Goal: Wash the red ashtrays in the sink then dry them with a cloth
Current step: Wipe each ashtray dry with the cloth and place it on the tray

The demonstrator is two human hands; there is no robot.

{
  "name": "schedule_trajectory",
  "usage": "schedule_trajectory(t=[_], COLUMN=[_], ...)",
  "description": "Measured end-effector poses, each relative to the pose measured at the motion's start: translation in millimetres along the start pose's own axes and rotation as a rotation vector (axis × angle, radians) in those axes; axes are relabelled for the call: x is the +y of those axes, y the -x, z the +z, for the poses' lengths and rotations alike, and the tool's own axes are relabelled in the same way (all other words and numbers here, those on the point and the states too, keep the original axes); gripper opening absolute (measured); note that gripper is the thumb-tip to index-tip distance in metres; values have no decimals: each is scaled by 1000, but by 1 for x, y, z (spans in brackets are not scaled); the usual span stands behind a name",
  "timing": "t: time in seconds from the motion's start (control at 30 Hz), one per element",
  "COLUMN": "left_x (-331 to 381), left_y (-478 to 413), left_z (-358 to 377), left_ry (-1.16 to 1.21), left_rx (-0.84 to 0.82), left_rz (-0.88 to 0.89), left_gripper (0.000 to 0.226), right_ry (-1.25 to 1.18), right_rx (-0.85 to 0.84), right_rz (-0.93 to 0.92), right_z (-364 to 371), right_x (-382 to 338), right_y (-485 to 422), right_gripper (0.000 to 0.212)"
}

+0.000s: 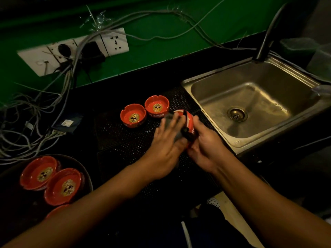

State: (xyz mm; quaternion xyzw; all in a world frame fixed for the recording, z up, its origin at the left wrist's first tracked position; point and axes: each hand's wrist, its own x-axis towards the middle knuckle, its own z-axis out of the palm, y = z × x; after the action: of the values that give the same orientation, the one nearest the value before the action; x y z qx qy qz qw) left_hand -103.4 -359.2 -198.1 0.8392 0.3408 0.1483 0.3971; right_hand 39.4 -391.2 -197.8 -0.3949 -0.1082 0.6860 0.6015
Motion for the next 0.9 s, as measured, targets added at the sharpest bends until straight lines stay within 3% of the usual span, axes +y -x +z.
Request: schedule_trajectory(t=[0.1,0.2,0.3,0.4,0.47,0.53,0.63,0.7,0.8,0.9], left_x=[4,-11,-14,-11,-9,-14,-23,-23,-17,-13], left_y=[-8,-19,-23,-22,-21,-21,-18,-14,-6,-3], left_z=[-4,-15,-25,-29,-30,-27,-20,-17,-16,-18], left_ry=[-169,-126,122,293,463,769,1068,1157,1182,1126], left_rx=[22,40,12,22,136,276,393,346,135,84], left_rz=[88,-23,-237,-288,-367,-562,-685,-706,-659,-572], left_gripper=[60,65,67,55,47,44,53,61,68,56], right_ry=[17,10,12,2,6,8,-18,-36,-8,99], right_rx=[-11,-35,-66,-83,-65,-55,-71,-69,-24,28], right_rz=[47,82,119,129,145,153,152,152,136,111], right_z=[2,5,2,-2,-5,-11,-13,-11,-8,-8], right_x=[10,19,25,22,19,16,8,4,0,-3], right_y=[7,13,14,14,15,16,17,16,11,6], right_gripper=[40,40,49,54,56,55,54,53,52,49])
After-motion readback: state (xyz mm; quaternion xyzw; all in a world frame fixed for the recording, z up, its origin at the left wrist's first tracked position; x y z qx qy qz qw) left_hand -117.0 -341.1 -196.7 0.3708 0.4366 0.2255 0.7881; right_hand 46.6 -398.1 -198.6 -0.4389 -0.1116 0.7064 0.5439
